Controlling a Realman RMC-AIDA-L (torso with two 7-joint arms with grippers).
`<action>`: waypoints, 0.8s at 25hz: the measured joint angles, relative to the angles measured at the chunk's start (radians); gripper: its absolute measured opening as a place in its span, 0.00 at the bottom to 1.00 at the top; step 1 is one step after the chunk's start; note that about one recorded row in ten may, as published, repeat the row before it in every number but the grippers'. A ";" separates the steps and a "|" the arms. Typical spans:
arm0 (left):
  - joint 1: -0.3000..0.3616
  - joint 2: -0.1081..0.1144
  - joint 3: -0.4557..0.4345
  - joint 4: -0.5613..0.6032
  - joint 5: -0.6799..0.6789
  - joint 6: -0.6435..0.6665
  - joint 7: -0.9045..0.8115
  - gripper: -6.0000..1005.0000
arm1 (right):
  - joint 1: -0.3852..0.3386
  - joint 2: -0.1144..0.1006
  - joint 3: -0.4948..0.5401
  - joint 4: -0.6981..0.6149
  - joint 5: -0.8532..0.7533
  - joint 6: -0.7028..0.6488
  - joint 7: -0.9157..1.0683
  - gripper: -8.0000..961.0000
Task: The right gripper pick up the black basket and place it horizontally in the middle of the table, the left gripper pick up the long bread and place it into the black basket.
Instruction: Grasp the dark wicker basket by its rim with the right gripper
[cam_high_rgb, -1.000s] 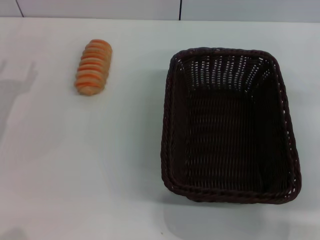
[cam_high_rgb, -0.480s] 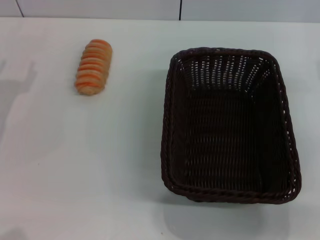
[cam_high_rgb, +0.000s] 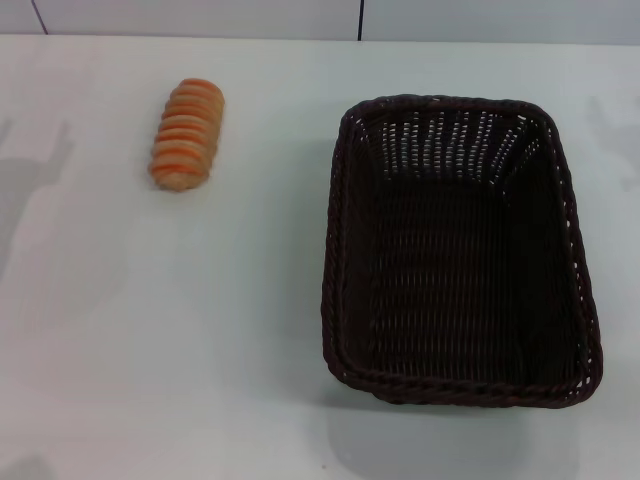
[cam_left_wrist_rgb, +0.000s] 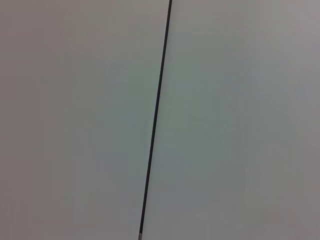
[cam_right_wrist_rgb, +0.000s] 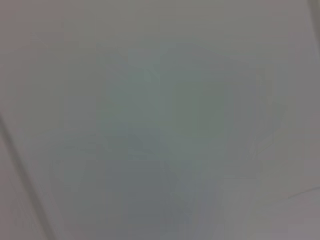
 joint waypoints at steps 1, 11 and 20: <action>0.000 0.000 0.000 0.000 0.000 0.000 0.000 0.80 | 0.017 0.000 0.027 0.007 -0.001 0.065 0.009 0.72; 0.000 0.001 0.000 -0.001 0.000 -0.008 0.000 0.80 | 0.160 -0.003 0.187 0.094 -0.136 0.525 0.170 0.71; 0.000 0.002 0.000 -0.012 0.000 -0.009 0.000 0.80 | 0.219 -0.004 0.208 0.204 -0.295 0.756 0.321 0.71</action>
